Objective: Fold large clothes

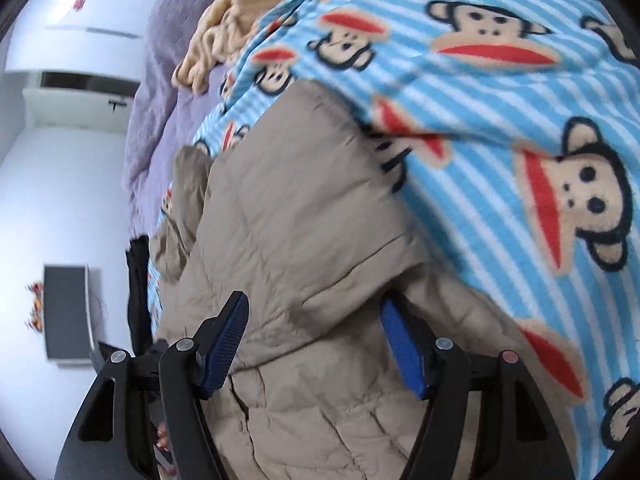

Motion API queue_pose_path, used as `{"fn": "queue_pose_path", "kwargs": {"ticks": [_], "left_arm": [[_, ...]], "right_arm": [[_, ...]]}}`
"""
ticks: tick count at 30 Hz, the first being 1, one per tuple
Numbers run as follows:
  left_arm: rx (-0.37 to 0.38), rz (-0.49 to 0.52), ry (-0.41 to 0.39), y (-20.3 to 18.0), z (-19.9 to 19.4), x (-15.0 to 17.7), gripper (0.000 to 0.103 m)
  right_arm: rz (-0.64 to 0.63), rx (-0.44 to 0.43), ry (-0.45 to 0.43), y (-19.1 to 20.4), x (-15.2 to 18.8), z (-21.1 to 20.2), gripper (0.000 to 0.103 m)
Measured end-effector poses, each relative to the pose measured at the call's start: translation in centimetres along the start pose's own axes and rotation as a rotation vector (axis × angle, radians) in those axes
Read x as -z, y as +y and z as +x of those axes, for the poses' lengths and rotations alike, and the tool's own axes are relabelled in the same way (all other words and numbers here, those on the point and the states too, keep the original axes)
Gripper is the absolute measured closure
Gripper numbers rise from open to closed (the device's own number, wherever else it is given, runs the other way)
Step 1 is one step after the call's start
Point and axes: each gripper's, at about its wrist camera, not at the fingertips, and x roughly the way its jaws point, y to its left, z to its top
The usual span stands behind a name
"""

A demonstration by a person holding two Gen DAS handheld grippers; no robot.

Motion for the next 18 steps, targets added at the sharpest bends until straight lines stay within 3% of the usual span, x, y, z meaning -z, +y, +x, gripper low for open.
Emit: {"fn": "queue_pose_path", "kwargs": {"ticks": [1, 2, 3, 4, 5, 6, 7, 8, 12, 16, 18], "left_arm": [[-0.003, 0.009, 0.001, -0.5, 0.3, 0.0, 0.002], [-0.013, 0.02, 0.0, -1.0, 0.5, -0.1, 0.014], [-0.027, 0.035, 0.007, -1.6, 0.7, -0.2, 0.033], [-0.048, 0.049, 0.018, -1.9, 1.0, -0.2, 0.044], [-0.058, 0.059, 0.024, -2.0, 1.1, -0.2, 0.075], [-0.043, 0.06, 0.031, -2.0, 1.1, -0.1, 0.09], [-0.023, 0.048, 0.018, -1.8, 0.6, 0.0, 0.09], [-0.021, 0.046, -0.011, -1.7, -0.1, 0.0, 0.09], [-0.083, 0.049, -0.093, 0.1, -2.9, 0.5, 0.09], [-0.132, 0.005, -0.064, 3.0, -2.3, 0.6, 0.09], [-0.155, 0.021, -0.062, 3.5, -1.6, 0.6, 0.09]], "right_arm": [[0.041, -0.016, -0.012, -0.8, -0.5, -0.1, 0.031], [0.078, -0.036, -0.019, -1.3, -1.0, -0.1, 0.031], [0.11, -0.056, -0.02, -1.7, -1.4, 0.1, 0.031], [0.127, -0.07, -0.021, -1.8, -1.6, 0.3, 0.034], [0.13, -0.076, -0.027, -1.6, -1.9, 0.4, 0.048], [0.117, -0.074, -0.031, -1.3, -2.0, 0.4, 0.058], [0.095, -0.07, -0.03, -0.9, -2.0, 0.6, 0.08], [0.07, -0.078, -0.024, -0.4, -2.0, 0.7, 0.092], [-0.062, -0.081, 0.006, 2.8, -1.8, 1.9, 0.092], [-0.126, -0.035, 0.03, 4.2, -1.4, 3.7, 0.092], [-0.148, 0.035, 0.022, 3.7, -1.5, 4.8, 0.092]]}}
